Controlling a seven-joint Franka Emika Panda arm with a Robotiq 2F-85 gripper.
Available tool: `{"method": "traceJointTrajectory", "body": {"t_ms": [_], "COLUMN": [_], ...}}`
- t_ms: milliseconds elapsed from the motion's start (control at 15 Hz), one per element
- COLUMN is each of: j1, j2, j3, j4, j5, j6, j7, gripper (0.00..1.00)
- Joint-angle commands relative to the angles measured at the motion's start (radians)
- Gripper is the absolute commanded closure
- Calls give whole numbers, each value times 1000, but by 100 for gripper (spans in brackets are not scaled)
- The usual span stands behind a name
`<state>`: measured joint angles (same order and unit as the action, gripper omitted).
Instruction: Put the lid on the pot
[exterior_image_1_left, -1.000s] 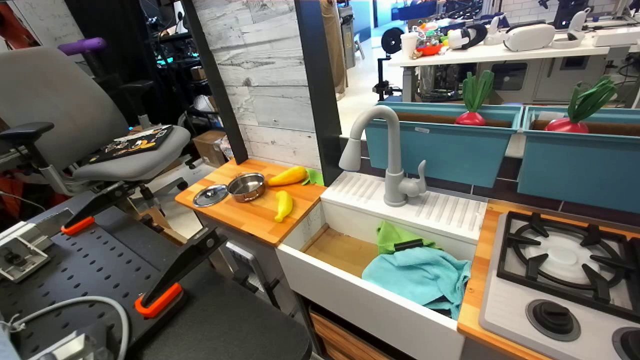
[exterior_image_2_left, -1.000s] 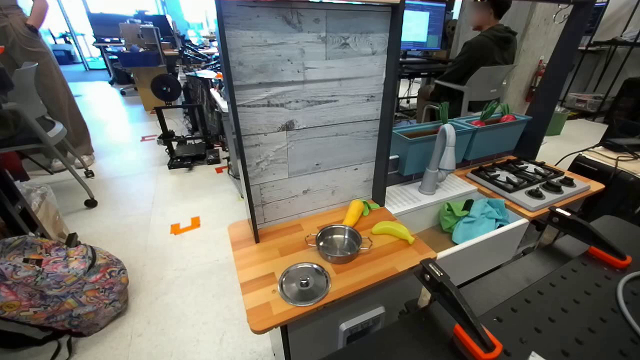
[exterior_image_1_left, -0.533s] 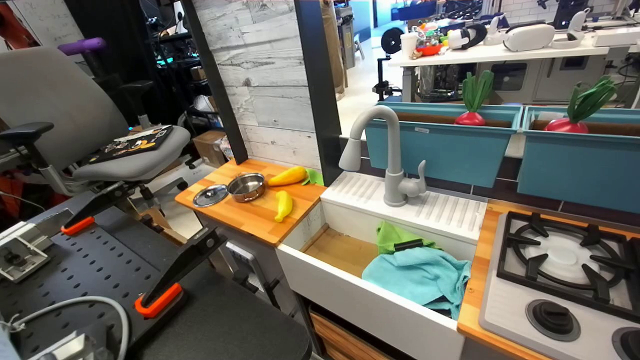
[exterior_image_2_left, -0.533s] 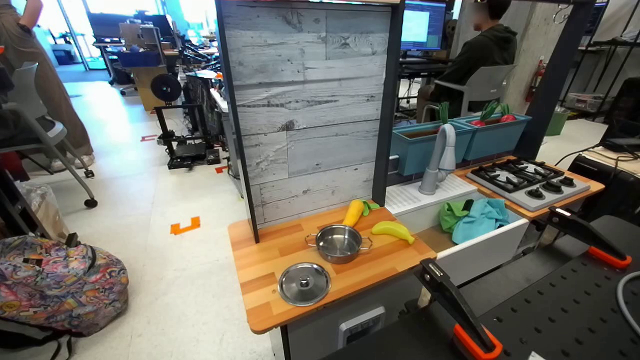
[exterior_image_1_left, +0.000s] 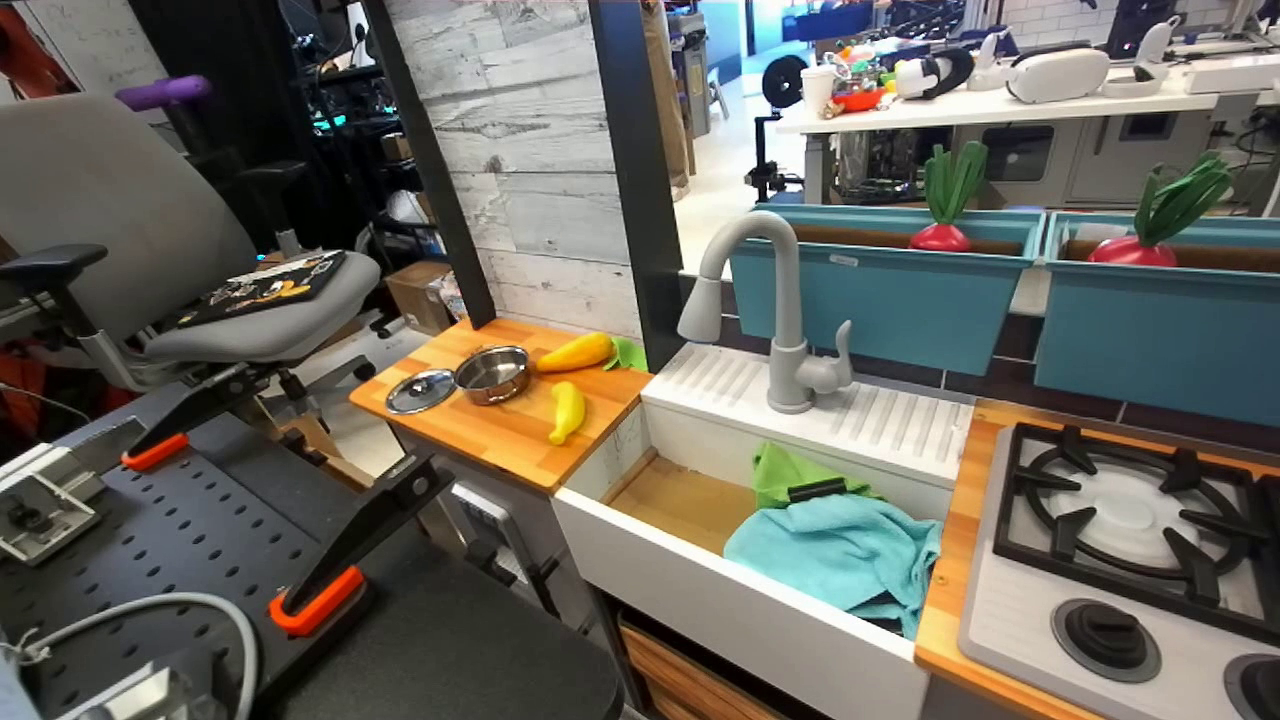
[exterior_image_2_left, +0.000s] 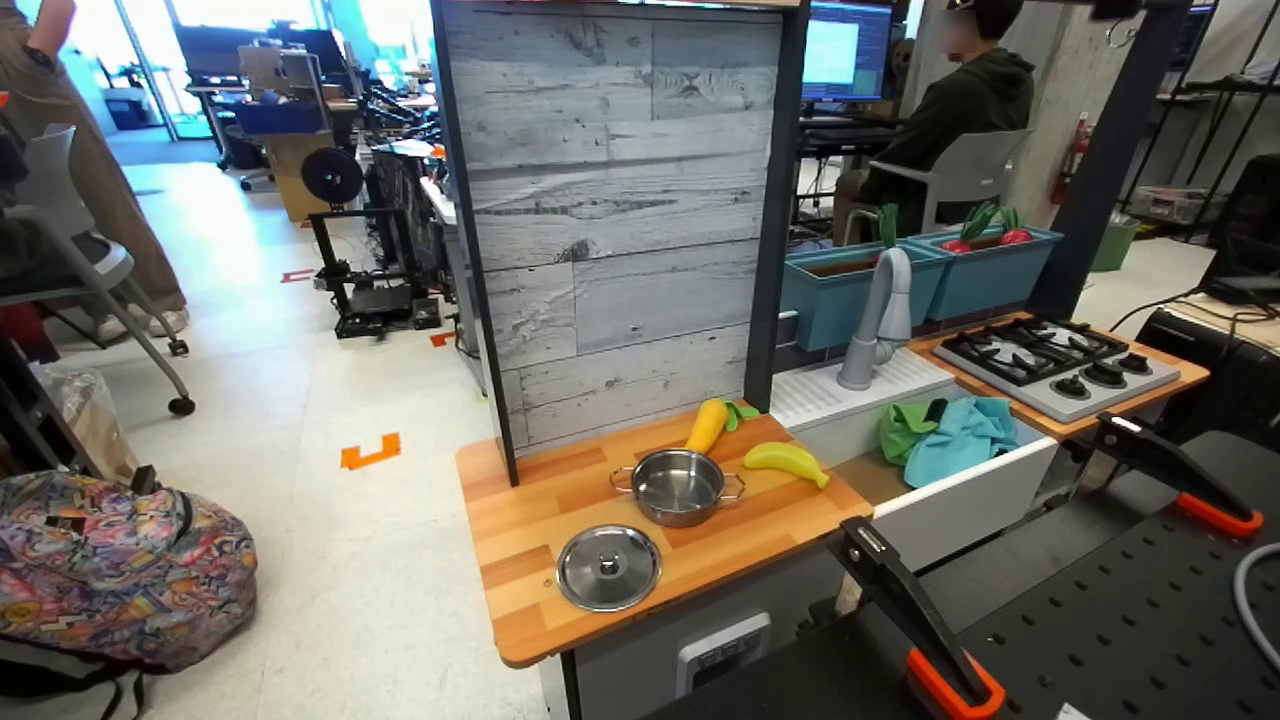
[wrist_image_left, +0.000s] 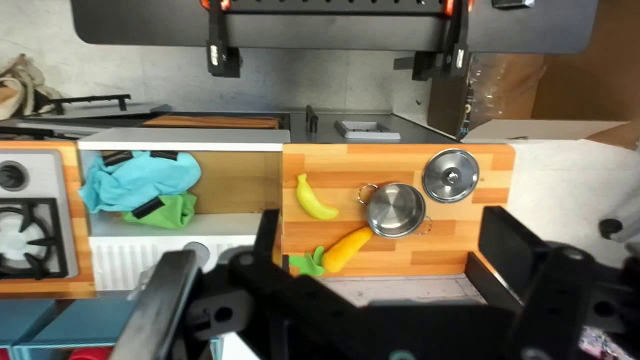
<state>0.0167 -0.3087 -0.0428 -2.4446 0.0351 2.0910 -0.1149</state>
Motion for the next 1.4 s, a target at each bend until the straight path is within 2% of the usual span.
{"method": "traceJointTrajectory", "body": {"t_ms": [0, 133, 267, 600, 800, 867, 933, 1133, 1333], "j1": [26, 32, 25, -2, 14, 26, -3, 5, 5], "j2": [204, 312, 431, 661, 773, 797, 738, 797, 801], "j3": [-6, 10, 30, 61, 67, 59, 77, 76, 76], "j4": [35, 42, 67, 176, 243, 263, 206, 246, 254], "j5": [117, 166, 175, 139, 89, 56, 88, 56, 55], "j6": [210, 327, 378, 376, 375, 359, 372, 372, 371], "j7": [-66, -99, -114, -74, -40, -18, -49, -24, -24], "gripper": [0, 0, 0, 0, 0, 0, 0, 0, 0]}}
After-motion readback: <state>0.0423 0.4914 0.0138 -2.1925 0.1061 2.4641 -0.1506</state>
